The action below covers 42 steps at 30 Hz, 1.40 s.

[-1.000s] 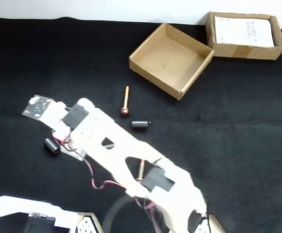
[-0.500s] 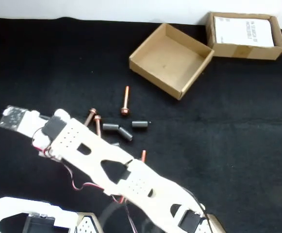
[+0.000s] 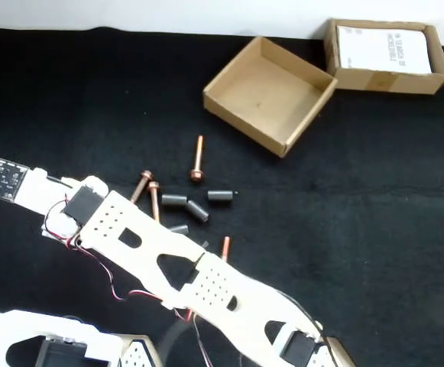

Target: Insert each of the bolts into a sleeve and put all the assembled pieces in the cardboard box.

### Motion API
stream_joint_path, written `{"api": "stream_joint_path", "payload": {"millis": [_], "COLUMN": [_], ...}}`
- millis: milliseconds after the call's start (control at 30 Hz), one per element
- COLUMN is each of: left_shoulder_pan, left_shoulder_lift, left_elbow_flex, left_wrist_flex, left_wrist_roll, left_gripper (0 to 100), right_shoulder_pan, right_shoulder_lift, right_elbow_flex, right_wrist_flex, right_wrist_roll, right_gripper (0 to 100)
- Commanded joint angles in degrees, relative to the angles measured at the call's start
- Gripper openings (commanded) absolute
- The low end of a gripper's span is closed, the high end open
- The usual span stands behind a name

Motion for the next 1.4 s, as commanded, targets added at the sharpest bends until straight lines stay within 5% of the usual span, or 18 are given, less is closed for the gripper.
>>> {"api": "stream_joint_path", "payload": {"millis": [0, 300, 833, 967, 1167, 1367], "left_shoulder_pan": [1.54, 1.89, -2.15, -2.07, -1.98, -0.22], "left_shoulder_lift": [-1.27, -1.19, -1.19, -1.19, -1.36, -1.36], "left_elbow_flex": [-0.04, 1.19, 18.33, 22.81, 27.82, 32.04], "left_wrist_flex": [-0.79, -1.85, -20.75, -23.74, -32.35, -33.76], "left_wrist_roll": [0.00, -0.09, -2.29, -7.82, -8.09, -8.09], "left_gripper": [1, 1, 1, 1, 1, 1], "right_shoulder_pan": [0.04, -0.40, 0.13, 0.40, 1.71, 2.59], "right_shoulder_lift": [0.57, 6.55, 7.87, 7.87, 7.43, 6.64], "right_elbow_flex": [-1.45, -1.36, -0.84, -0.75, -0.92, -5.14], "right_wrist_flex": [-1.45, -2.15, -4.44, -4.44, -4.18, -2.07], "right_wrist_roll": [0.62, 0.62, 0.70, 0.70, 0.62, 0.62], "right_gripper": [11.3, 11.3, 10.8, 0.9, 0.6, 0.6]}}
